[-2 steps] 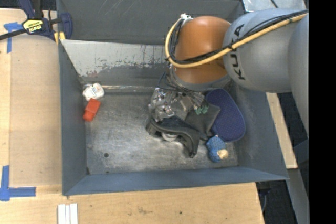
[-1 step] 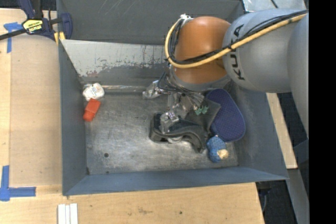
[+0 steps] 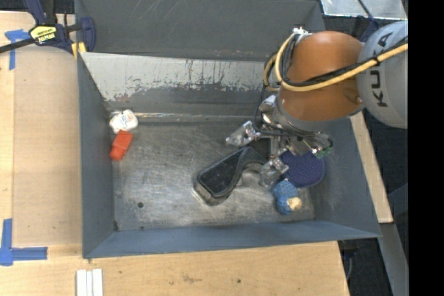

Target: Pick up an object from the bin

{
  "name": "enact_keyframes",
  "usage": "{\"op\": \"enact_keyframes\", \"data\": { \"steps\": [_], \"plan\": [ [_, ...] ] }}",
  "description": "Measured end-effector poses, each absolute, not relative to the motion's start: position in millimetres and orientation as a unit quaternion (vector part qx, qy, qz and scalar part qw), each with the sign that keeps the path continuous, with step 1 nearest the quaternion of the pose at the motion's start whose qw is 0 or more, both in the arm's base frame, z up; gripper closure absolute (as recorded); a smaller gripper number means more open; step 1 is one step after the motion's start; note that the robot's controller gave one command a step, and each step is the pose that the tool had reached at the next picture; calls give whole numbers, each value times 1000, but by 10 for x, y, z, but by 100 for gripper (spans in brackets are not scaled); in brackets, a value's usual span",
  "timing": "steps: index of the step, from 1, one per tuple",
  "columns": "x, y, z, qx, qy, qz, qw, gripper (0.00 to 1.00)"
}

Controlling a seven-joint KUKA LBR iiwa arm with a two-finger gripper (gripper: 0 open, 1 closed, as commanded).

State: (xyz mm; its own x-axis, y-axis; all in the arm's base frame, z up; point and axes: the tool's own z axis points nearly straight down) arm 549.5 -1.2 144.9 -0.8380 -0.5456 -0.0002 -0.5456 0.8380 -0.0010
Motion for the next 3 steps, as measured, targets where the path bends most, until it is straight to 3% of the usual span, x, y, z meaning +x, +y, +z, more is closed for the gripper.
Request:
{"op": "enact_keyframes", "data": {
  "steps": [1,2,3],
  "plan": [
    [5942,46,782,-375,927,0,1,0],
    [5958,54,807,-374,928,0,4,100],
    [5949,48,796,-374,927,0,3,0]
  ]
}}
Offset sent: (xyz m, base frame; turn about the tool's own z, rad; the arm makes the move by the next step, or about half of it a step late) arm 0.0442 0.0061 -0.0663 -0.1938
